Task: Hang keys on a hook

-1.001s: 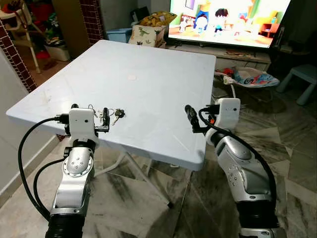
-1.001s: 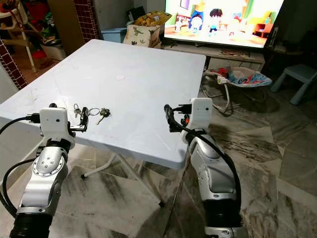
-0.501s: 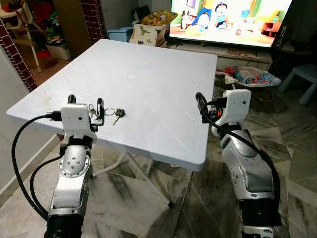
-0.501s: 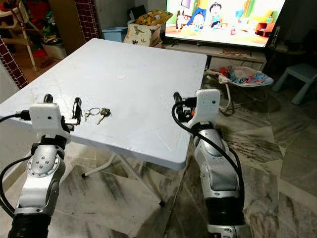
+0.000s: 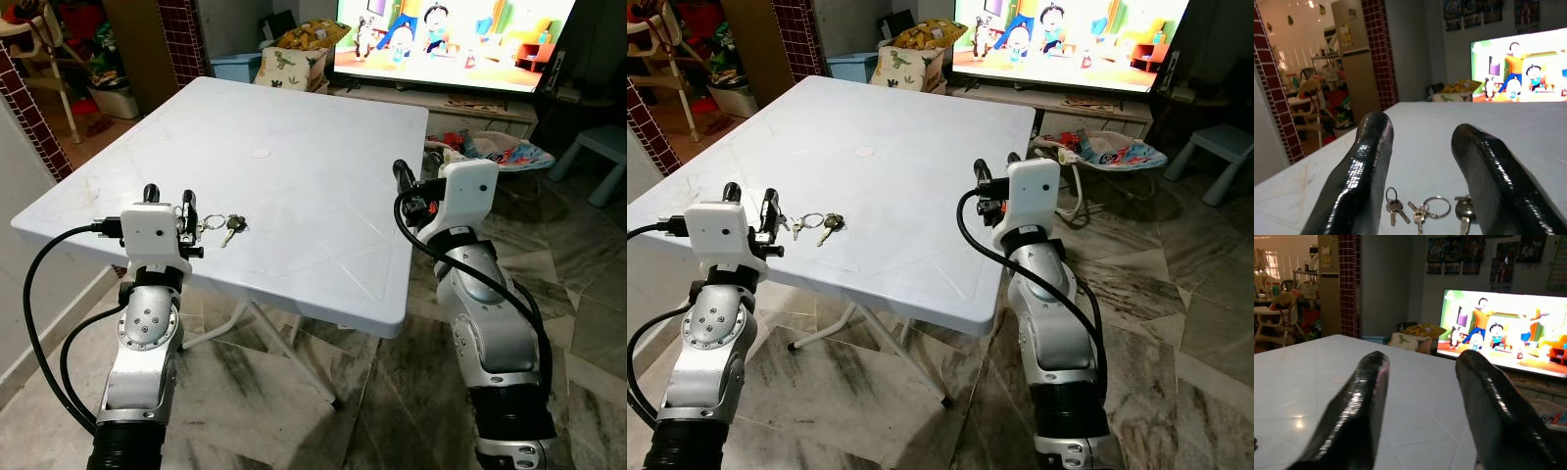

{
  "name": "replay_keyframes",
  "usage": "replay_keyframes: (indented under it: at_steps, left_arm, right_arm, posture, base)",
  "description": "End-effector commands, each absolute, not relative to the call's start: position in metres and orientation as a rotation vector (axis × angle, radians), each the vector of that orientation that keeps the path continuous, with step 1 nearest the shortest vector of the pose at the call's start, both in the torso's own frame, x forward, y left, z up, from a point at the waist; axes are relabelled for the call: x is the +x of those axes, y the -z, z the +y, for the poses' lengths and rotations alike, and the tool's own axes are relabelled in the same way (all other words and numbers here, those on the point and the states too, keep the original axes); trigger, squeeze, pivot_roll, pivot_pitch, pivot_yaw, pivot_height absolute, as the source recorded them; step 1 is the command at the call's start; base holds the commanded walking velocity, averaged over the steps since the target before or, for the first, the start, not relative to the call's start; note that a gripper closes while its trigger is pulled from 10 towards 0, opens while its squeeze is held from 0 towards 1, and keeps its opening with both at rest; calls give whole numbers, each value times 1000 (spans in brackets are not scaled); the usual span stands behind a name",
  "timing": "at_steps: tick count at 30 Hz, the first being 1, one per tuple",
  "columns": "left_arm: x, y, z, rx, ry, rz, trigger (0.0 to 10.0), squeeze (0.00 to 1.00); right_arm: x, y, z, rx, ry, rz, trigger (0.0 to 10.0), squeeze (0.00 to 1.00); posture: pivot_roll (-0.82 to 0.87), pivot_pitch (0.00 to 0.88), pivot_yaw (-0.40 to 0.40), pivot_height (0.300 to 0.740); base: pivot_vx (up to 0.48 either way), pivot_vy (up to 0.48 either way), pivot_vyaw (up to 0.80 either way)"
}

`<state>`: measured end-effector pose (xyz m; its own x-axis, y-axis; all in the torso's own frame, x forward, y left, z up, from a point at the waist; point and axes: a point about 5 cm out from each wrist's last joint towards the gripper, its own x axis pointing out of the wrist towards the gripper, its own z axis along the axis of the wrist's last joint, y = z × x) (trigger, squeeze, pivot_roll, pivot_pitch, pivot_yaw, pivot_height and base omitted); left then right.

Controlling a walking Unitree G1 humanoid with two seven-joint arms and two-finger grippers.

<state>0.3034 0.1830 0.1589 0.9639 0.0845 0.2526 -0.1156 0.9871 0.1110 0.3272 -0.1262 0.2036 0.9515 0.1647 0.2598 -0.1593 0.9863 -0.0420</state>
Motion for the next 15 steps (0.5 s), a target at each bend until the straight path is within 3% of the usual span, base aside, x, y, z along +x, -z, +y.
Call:
replay_keyframes:
  at_steps: [1, 10, 15]
  left_arm:
    - [305, -160, 183, 116, -102, -244, 10000, 1000]
    - [303, -147, 184, 90, -122, -178, 10000, 1000]
    - [300, -143, 183, 69, -120, -161, 10000, 1000]
  right_arm:
    - [330, -204, -126, 0, -162, -250, 10000, 1000]
    - [329, -181, -127, -106, -131, -133, 10000, 1000]
    - [324, -176, -121, -49, -184, -118, 10000, 1000]
  posture:
    - [-4, 0, 2, 740]
    - [-9, 0, 6, 740]
    - [-5, 0, 6, 740]
  base:
    - [0, 0, 0]
    - [0, 0, 0]
    - [0, 0, 0]
